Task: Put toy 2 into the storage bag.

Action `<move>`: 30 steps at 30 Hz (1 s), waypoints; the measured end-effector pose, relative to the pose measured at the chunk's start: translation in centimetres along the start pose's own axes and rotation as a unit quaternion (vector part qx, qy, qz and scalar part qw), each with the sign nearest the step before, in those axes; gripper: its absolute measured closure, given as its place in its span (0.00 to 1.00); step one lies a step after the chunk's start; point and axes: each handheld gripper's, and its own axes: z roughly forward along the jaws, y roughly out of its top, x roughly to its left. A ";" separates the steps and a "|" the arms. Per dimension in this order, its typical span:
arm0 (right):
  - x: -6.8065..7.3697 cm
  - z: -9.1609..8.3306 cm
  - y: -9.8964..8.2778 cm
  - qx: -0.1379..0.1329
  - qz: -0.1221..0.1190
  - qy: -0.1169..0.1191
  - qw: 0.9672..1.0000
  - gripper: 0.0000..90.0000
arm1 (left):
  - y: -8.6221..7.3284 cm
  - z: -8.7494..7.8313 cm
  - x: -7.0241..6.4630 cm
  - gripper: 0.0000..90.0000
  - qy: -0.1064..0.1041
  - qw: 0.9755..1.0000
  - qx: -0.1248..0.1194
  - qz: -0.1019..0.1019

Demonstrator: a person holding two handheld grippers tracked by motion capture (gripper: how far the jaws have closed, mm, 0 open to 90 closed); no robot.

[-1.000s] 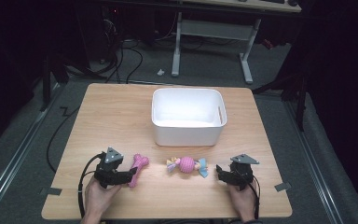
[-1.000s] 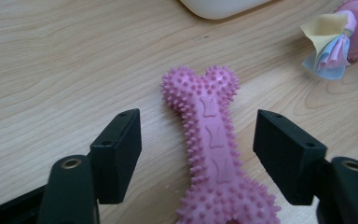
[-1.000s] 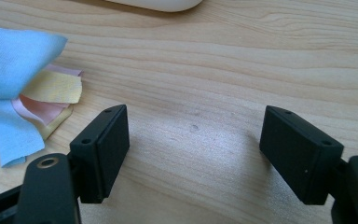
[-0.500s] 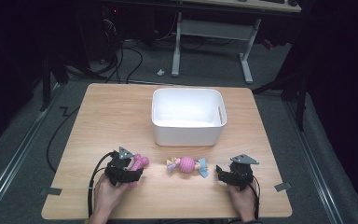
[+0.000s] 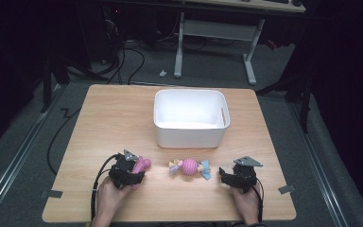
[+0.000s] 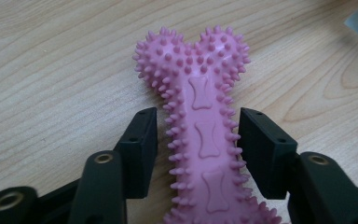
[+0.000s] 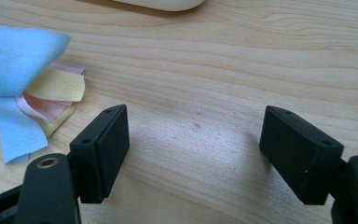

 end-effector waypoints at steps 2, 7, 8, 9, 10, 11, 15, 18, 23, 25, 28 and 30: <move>0.0 0.0 0.0 0.000 0.001 0.000 1.000 0.27 | 0.0 0.0 -0.1 0.59 -0.001 1.000 0.001 0.002; 0.0 0.0 0.0 0.000 -0.001 0.001 1.000 0.27 | 0.2 -0.1 -0.1 0.64 0.003 1.000 0.004 -0.002; 0.0 0.0 0.0 0.000 -0.001 0.001 1.000 0.27 | 0.2 -0.1 -0.1 0.64 0.003 1.000 0.004 -0.002; 0.0 0.0 0.0 0.000 -0.001 0.001 1.000 0.27 | 0.2 -0.1 -0.1 0.65 0.003 1.000 0.005 0.003; 0.0 0.0 0.0 0.000 0.000 0.001 1.000 0.27 | 0.2 -0.1 -0.1 0.65 0.003 1.000 0.005 0.004; 0.0 0.0 0.0 0.000 0.000 0.001 1.000 0.27 | 0.2 -0.1 -0.1 0.65 0.003 1.000 0.005 0.004; 0.0 0.0 0.0 0.000 -0.001 0.002 1.000 0.27 | 0.2 -0.2 -0.1 0.65 -0.002 1.000 0.005 0.006; 0.1 0.0 0.0 0.001 0.000 0.002 1.000 0.27 | 0.3 -0.3 -0.1 0.65 -0.007 1.000 0.004 0.006; 0.1 0.0 0.0 0.001 -0.001 0.003 1.000 0.27 | 0.5 -0.6 -0.2 0.65 -0.015 1.000 0.000 0.009; 0.1 0.0 0.0 0.001 -0.001 0.003 1.000 0.27 | 0.6 -0.8 -0.2 0.65 -0.016 1.000 -0.006 0.011; 0.1 0.0 0.0 0.001 -0.001 0.003 1.000 0.27 | 0.8 -1.0 -0.1 0.65 -0.021 1.000 -0.008 0.006; 0.1 0.0 0.0 0.001 -0.002 0.003 1.000 0.27 | 0.9 -1.3 -0.1 0.65 -0.026 1.000 -0.012 0.005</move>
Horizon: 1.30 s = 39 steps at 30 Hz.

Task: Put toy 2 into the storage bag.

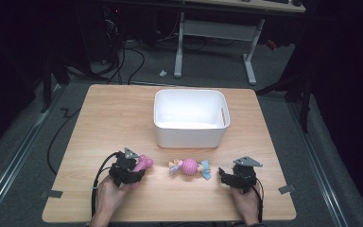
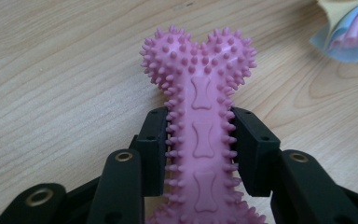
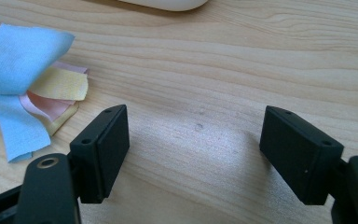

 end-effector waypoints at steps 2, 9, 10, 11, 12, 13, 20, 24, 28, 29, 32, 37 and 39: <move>0.0 0.0 0.0 0.000 -0.001 0.001 1.000 0.27 | 0.2 -0.2 0.0 0.65 0.000 1.000 0.000 0.003; 0.0 0.0 0.0 0.000 -0.001 0.001 1.000 0.27 | 0.8 -0.9 0.1 0.65 -0.009 1.000 -0.006 0.005; 0.0 0.0 0.0 0.000 -0.001 0.001 1.000 0.27 | 0.8 -1.1 0.1 0.65 -0.012 1.000 -0.007 0.005; 0.0 0.0 0.0 0.000 -0.003 0.002 1.000 0.27 | 0.9 -1.2 0.1 0.65 -0.012 1.000 -0.008 0.006; 0.0 0.0 0.0 0.000 -0.003 0.002 1.000 0.27 | 1.0 -1.3 0.1 0.65 -0.010 1.000 -0.009 0.007; 0.1 0.0 0.0 0.000 -0.001 0.002 1.000 0.27 | 1.2 -1.6 0.2 0.65 -0.013 1.000 -0.012 0.008; 0.1 0.0 0.0 0.000 -0.003 0.002 1.000 0.27 | 2.1 -2.7 0.2 0.65 -0.016 1.000 -0.020 0.014; 0.1 0.0 0.0 0.000 -0.003 0.002 1.000 0.27 | 2.8 -3.5 0.3 0.65 -0.024 0.999 -0.028 0.014; 0.1 0.0 0.0 0.000 -0.003 0.003 1.000 0.27 | 3.6 -4.1 0.1 0.65 -0.025 0.999 -0.029 0.023; 0.1 0.0 0.0 0.000 -0.003 0.003 1.000 0.27 | 4.0 -4.5 0.0 0.65 -0.028 0.999 -0.034 0.027; 0.1 0.0 0.0 -0.001 -0.004 0.004 1.000 0.27 | 4.4 -4.9 -0.1 0.65 -0.030 0.998 -0.038 0.030; 0.1 0.0 0.0 0.000 -0.003 0.004 1.000 0.27 | 5.4 -5.8 0.2 0.65 -0.056 0.997 -0.043 0.027; 0.1 0.0 0.0 0.000 -0.003 0.004 1.000 0.27 | 5.7 -6.1 0.2 0.65 -0.057 0.997 -0.043 0.030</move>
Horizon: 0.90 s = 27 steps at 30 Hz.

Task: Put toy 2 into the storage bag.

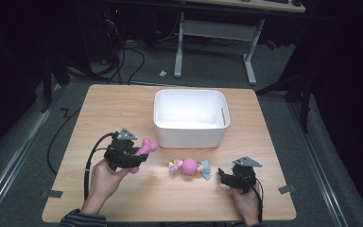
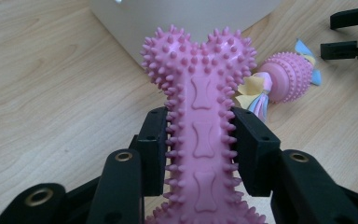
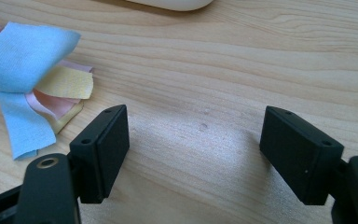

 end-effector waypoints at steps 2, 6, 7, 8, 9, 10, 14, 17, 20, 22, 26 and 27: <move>0.0 0.0 0.0 -0.001 -0.001 0.000 1.000 0.27 | 0.3 -0.4 0.0 0.65 -0.005 1.000 -0.002 0.003; 0.0 0.0 0.0 -0.001 -0.003 0.001 1.000 0.27 | 0.9 -0.9 -0.1 0.65 -0.011 1.000 -0.008 0.009; 0.0 0.0 0.0 -0.001 -0.003 0.001 1.000 0.27 | 1.1 -1.0 -0.1 0.65 -0.015 1.000 -0.011 0.009; 0.0 0.0 0.0 -0.001 -0.003 0.001 1.000 0.27 | 1.2 -1.1 -0.1 0.65 -0.017 1.000 -0.012 0.008; 0.0 0.0 0.0 -0.001 -0.003 0.002 1.000 0.27 | 1.4 -1.2 -0.1 0.65 -0.016 1.000 -0.013 0.007; 0.0 0.0 0.0 -0.001 -0.003 0.002 1.000 0.27 | 1.9 -1.4 -0.1 0.65 -0.020 1.000 -0.018 0.008; 0.0 0.0 0.0 -0.001 -0.005 0.003 1.000 0.27 | 2.6 -2.0 -0.3 0.65 -0.030 0.999 -0.029 0.014; 0.0 0.0 0.0 -0.001 -0.005 0.003 1.000 0.27 | 2.9 -2.3 -0.4 0.65 -0.026 0.999 -0.029 0.016; 0.0 0.0 0.0 -0.001 -0.005 0.004 1.000 0.27 | 3.3 -2.7 -0.3 0.65 -0.033 0.999 -0.033 0.015; 0.0 0.0 0.0 -0.001 -0.006 0.004 1.000 0.27 | 3.8 -3.0 -0.3 0.65 -0.029 0.999 -0.031 0.021; 0.0 0.0 0.0 -0.001 -0.006 0.004 1.000 0.27 | 4.4 -3.1 -0.3 0.65 -0.032 0.999 -0.031 0.027; 0.0 0.0 0.0 -0.001 -0.006 0.004 1.000 0.27 | 4.6 -3.1 -0.4 0.65 -0.031 0.999 -0.028 0.033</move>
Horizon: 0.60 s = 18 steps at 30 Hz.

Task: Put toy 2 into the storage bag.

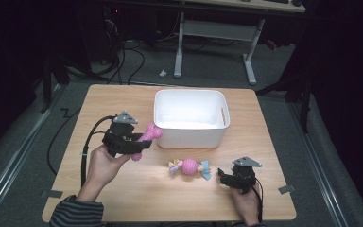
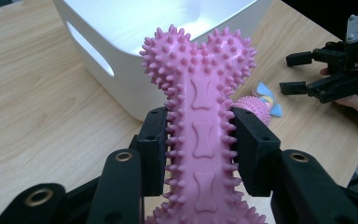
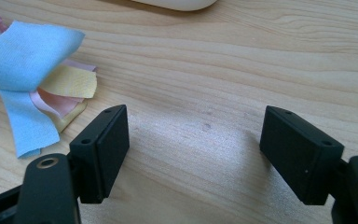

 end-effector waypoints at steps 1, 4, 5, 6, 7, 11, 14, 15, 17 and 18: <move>0.0 0.0 0.0 0.000 0.000 0.000 1.000 0.27 | 0.5 0.1 0.0 0.65 0.001 1.000 0.003 0.002; 0.0 0.0 0.0 0.000 0.000 0.000 1.000 0.27 | 1.0 0.1 -0.1 0.65 -0.002 1.000 0.002 0.003; 0.0 0.0 0.0 0.000 -0.001 0.001 1.000 0.27 | 1.6 0.1 -0.2 0.65 -0.004 1.000 -0.001 0.006; 0.0 0.0 0.0 0.000 -0.001 0.001 1.000 0.27 | 1.6 0.1 -0.2 0.65 -0.004 1.000 -0.001 0.006; 0.0 0.0 0.0 0.000 -0.002 0.001 1.000 0.27 | 2.2 0.2 -0.2 0.65 -0.009 1.000 -0.002 0.007; 0.0 0.0 0.0 0.000 -0.001 0.001 1.000 0.27 | 3.3 0.5 -0.2 0.65 -0.011 1.000 0.004 0.013; 0.0 0.0 0.0 0.000 -0.001 0.001 1.000 0.27 | 3.8 0.6 -0.1 0.65 -0.015 1.000 0.006 0.017; 0.0 0.0 0.0 0.000 -0.001 0.001 1.000 0.27 | 4.0 0.7 -0.1 0.65 -0.017 1.000 0.005 0.022; 0.0 0.0 0.0 0.000 -0.001 0.002 1.000 0.27 | 4.4 0.8 -0.1 0.65 -0.018 1.000 0.002 0.024; 0.0 0.0 0.0 0.000 -0.001 0.002 1.000 0.27 | 4.6 0.8 -0.1 0.65 -0.022 1.000 0.000 0.021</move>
